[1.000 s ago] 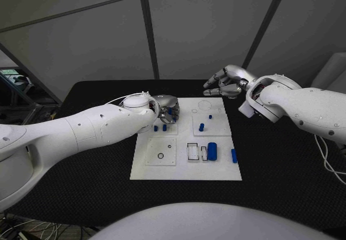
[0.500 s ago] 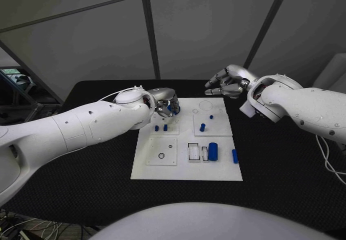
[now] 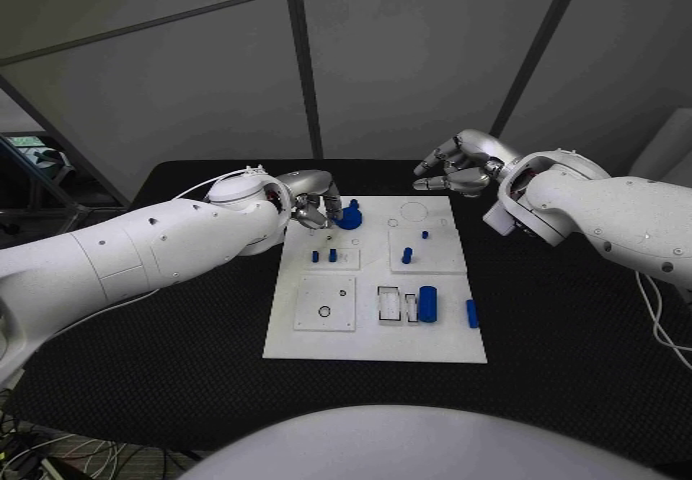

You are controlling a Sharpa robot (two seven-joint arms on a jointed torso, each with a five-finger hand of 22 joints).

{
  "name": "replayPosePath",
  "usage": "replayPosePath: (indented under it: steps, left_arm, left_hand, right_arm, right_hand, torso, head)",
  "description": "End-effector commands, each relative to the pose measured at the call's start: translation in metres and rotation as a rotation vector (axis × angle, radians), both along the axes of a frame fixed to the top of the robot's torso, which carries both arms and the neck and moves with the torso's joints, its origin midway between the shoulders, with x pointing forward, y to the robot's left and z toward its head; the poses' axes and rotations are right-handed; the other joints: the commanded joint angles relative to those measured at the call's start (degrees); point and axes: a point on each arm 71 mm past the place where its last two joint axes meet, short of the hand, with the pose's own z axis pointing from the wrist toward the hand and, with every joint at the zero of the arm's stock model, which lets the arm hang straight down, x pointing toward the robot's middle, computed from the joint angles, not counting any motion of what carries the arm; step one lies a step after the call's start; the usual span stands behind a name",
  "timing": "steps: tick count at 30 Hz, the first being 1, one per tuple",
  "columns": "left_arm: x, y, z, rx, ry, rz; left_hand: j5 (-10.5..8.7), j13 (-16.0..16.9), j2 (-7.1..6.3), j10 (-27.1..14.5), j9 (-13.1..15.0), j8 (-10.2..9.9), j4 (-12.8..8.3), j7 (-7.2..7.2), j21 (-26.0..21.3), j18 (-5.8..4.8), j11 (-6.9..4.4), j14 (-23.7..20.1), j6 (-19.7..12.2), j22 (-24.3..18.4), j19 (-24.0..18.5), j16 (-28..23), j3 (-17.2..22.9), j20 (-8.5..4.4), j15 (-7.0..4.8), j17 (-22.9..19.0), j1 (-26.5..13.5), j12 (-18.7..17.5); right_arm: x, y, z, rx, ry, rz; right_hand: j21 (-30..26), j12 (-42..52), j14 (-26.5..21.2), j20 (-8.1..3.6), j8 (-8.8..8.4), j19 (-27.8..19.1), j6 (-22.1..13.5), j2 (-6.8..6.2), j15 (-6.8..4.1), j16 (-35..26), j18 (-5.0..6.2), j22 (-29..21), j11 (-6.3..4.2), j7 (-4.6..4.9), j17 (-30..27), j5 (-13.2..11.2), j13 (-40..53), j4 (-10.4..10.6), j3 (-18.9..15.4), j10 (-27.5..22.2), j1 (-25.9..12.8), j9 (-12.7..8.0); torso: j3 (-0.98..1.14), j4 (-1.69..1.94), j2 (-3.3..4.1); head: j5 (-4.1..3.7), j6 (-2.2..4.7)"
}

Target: Assemble the parts on the task board

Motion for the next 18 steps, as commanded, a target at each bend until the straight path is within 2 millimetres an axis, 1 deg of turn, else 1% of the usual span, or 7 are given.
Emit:
replayPosePath:
  steps: [1,3,4,5,10,14,18]
  left_arm:
    - [0.0,0.006,-0.004,0.004,0.05,0.016]
    - [-0.001,0.009,-0.006,0.004,0.06,0.021]
    - [-0.001,0.01,-0.007,0.005,0.064,0.023]
    - [-0.002,0.011,-0.008,0.005,0.068,0.024]
    - [-0.003,0.014,-0.013,0.004,0.079,0.032]
    - [-0.002,0.015,-0.015,0.002,0.083,0.038]
    - [-0.002,0.015,-0.018,0.003,0.088,0.042]
  left_hand:
    - [-0.1,0.07,-0.18,0.57,-0.02,-0.31,-0.08,-0.1,0.11,-1.21,-0.16,1.12,0.52,0.01,0.36,0.13,0.08,0.08,-0.33,-0.11,-0.57,-0.31]
    - [-0.1,0.07,-0.18,0.57,-0.02,-0.31,-0.08,-0.1,0.11,-1.21,-0.16,1.12,0.52,0.01,0.36,0.13,0.08,0.08,-0.33,-0.11,-0.57,-0.31]
    - [-0.1,0.07,-0.18,0.57,-0.02,-0.31,-0.08,-0.1,0.11,-1.21,-0.16,1.12,0.52,0.01,0.36,0.13,0.08,0.08,-0.33,-0.11,-0.57,-0.31]
    - [-0.1,0.07,-0.18,0.57,-0.02,-0.31,-0.08,-0.1,0.11,-1.21,-0.16,1.12,0.52,0.01,0.36,0.13,0.08,0.08,-0.33,-0.11,-0.57,-0.31]
    - [-0.1,0.07,-0.22,0.59,-0.04,-0.37,-0.1,-0.11,-0.06,-1.17,-0.17,1.1,0.52,-0.15,0.3,0.09,0.02,0.08,-0.34,-0.2,-0.66,-0.4]
    - [-0.1,0.07,-0.22,0.59,-0.04,-0.38,-0.11,-0.12,-0.1,-1.16,-0.17,1.09,0.52,-0.19,0.28,0.07,0.02,0.08,-0.34,-0.25,-0.66,-0.41]
    - [-0.09,0.07,-0.22,0.59,-0.05,-0.4,-0.12,-0.12,-0.13,-1.15,-0.17,1.07,0.51,-0.22,0.27,0.04,0.02,0.08,-0.34,-0.29,-0.66,-0.43]
  right_arm:
    - [0.0,0.001,0.001,0.001,-0.003,0.011]
    - [0.0,0.001,0.001,0.001,-0.003,0.011]
    - [0.0,0.001,0.001,0.0,-0.003,0.011]
    - [0.0,0.001,0.001,0.0,-0.003,0.011]
    - [0.0,0.001,0.001,-0.002,-0.004,0.012]
    - [0.0,0.001,0.001,-0.009,-0.008,0.015]
    - [0.0,0.002,0.001,-0.012,-0.01,0.016]
  right_hand:
    - [-0.27,-0.13,3.35,0.15,0.27,-0.37,-0.25,0.2,-0.39,-0.29,0.52,-0.02,-0.34,0.03,4.58,0.16,1.65,0.06,-0.26,0.16,-0.41,-0.09]
    - [-0.26,-0.09,3.37,0.14,0.29,-0.34,-0.24,0.26,-0.4,-0.25,0.52,0.02,-0.35,0.03,4.64,0.18,1.69,0.05,-0.25,0.18,-0.39,-0.09]
    - [-0.26,-0.09,3.37,0.14,0.29,-0.34,-0.24,0.26,-0.4,-0.25,0.52,0.02,-0.35,0.03,4.64,0.18,1.69,0.05,-0.25,0.18,-0.39,-0.09]
    - [-0.26,-0.09,3.37,0.14,0.29,-0.34,-0.24,0.26,-0.4,-0.25,0.52,0.02,-0.35,0.03,4.64,0.18,1.69,0.05,-0.25,0.18,-0.39,-0.09]
    - [-0.26,-0.09,3.37,0.14,0.29,-0.34,-0.24,0.26,-0.4,-0.25,0.52,0.02,-0.35,0.03,4.64,0.18,1.69,0.05,-0.25,0.18,-0.39,-0.09]
    - [-0.26,-0.09,3.37,0.14,0.29,-0.34,-0.24,0.26,-0.4,-0.25,0.52,0.02,-0.35,0.03,4.64,0.18,1.69,0.05,-0.25,0.18,-0.39,-0.09]
    - [-0.26,-0.09,3.37,0.14,0.29,-0.34,-0.24,0.26,-0.4,-0.25,0.52,0.02,-0.35,0.03,4.64,0.18,1.69,0.05,-0.25,0.18,-0.39,-0.09]
  torso:
    - [-0.04,0.02,0.04]
    - [-0.06,0.01,0.04]
    - [-0.07,-0.07,0.05]
    - [-0.06,-0.06,0.05]
    - [-0.07,-0.21,-0.01]
    - [-0.02,-0.27,0.0]
    - [0.0,-0.2,0.04]
  head:
    - [0.09,-0.03]
    - [0.2,-0.03]
    - [0.26,-0.03]
    - [0.2,-0.03]
    - [0.42,-0.03]
    - [0.43,0.01]
    - [0.25,0.04]
